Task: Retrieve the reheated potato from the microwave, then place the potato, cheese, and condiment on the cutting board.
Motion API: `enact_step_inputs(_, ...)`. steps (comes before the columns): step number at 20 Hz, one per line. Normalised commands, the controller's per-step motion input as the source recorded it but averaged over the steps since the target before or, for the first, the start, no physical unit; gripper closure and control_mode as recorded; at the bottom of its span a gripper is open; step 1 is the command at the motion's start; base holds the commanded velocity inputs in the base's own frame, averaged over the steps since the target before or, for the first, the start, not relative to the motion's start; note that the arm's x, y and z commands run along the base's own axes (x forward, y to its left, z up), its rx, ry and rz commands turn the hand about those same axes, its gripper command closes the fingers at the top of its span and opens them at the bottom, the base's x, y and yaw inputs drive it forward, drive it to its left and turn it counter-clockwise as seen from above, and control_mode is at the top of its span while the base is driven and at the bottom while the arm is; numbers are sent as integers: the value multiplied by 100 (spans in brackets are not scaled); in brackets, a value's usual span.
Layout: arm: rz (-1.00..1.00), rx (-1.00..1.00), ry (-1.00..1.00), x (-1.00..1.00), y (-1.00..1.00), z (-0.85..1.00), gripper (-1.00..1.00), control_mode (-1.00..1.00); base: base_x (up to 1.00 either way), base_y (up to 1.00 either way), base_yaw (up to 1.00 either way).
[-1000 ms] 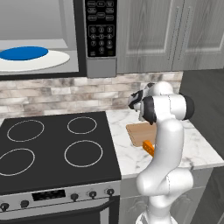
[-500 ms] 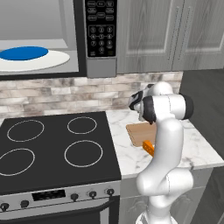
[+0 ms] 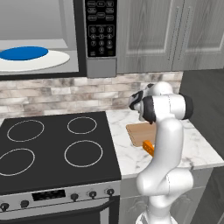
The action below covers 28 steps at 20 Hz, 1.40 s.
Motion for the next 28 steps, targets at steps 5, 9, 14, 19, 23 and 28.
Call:
enact_step_inputs(5, 0, 0, 0, -41, -1, 7, 100, -100, 0, 0, 0)
enact_step_inputs(9, 0, 2, 0, -55, -1, 11, 100, -100, 0, 0, 0)
enact_step_inputs(14, 0, 3, -2, -41, 1, 26, 100, -100, 0, 0, 0)
enact_step_inputs(19, 0, 4, -1, -45, 13, 19, 100, -100, 0, 0, 0)
enact_step_inputs(23, 0, 2, 0, -42, 25, 8, 100, -100, 0, 0, 0)
enact_step_inputs(28, 0, 0, 0, -21, 31, 1, 100, -100, 0, 0, 0)
